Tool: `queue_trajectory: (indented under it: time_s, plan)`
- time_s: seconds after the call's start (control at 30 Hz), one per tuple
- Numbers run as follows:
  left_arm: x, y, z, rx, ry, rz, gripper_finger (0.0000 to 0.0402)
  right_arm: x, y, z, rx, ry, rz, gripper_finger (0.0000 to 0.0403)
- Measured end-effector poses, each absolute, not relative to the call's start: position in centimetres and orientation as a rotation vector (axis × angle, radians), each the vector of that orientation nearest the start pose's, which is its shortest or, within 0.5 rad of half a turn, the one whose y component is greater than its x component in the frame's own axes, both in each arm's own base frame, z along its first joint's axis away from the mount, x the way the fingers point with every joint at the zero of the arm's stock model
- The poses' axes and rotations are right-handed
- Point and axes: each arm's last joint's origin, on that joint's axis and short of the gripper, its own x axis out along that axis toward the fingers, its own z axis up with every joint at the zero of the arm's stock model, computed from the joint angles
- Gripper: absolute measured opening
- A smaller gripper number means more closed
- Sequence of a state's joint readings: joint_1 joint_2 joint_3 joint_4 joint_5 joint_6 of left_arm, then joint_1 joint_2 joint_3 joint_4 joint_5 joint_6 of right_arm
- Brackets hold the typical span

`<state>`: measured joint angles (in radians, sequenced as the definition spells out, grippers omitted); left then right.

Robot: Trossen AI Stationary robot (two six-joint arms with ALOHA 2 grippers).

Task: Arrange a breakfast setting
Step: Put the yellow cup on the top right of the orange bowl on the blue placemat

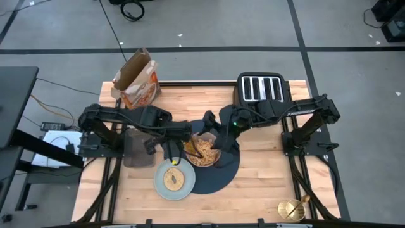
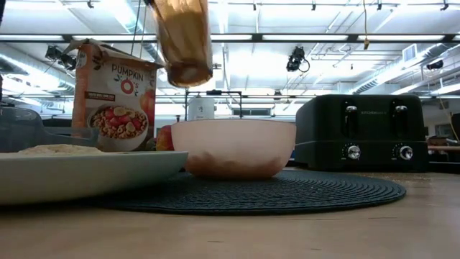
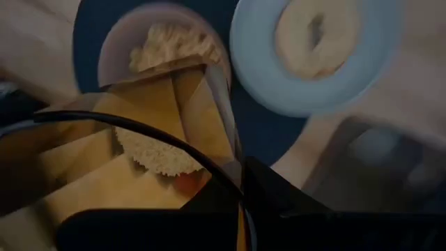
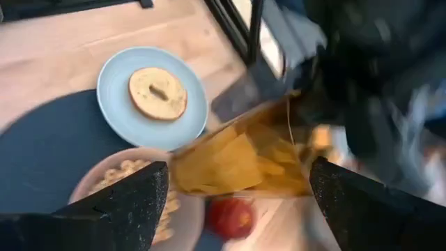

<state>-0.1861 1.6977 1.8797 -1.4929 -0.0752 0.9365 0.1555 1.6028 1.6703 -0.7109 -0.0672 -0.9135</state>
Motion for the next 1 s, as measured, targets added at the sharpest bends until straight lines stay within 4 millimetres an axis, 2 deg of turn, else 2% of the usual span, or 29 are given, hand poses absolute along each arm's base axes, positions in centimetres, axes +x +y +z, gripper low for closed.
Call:
queue_trajectory:
  time_s: [0.13, 0.23, 0.37, 0.5, 0.67, 0.77, 1.0]
  plan:
    - [31.1, -5.8, 36.7, 1.114, 1.201, -0.724, 0.0014, 34.1, 3.4, 38.0, -0.672, 0.600, 0.436, 0.0338]
    - [31.2, -6.4, 36.4, 1.108, 1.191, -0.757, 0.0014, 34.1, 1.9, 37.4, -0.608, 0.654, 0.410, 0.0336]
    - [31.1, -7.1, 36.4, 1.145, 1.200, -0.739, 0.0014, 34.6, 0.8, 37.5, -0.495, 0.600, 0.378, 0.0348]
    - [30.6, -7.4, 36.8, 1.126, 1.214, -0.675, 0.0014, 35.8, -0.2, 36.7, -0.316, 0.546, 0.408, 0.0374]
    - [29.2, -8.5, 37.3, 1.098, 1.245, -0.665, 0.0014, 36.9, -0.8, 35.8, -0.281, 0.476, 0.406, 0.0397]
    - [28.6, -8.8, 37.6, 1.053, 1.253, -0.633, 0.0014, 37.4, -0.9, 35.3, -0.255, 0.474, 0.378, 0.0390]
    - [28.3, -8.8, 37.9, 0.949, 1.261, -0.558, 0.0014, 38.3, -0.5, 36.1, -0.260, 0.347, 0.407, 0.0380]
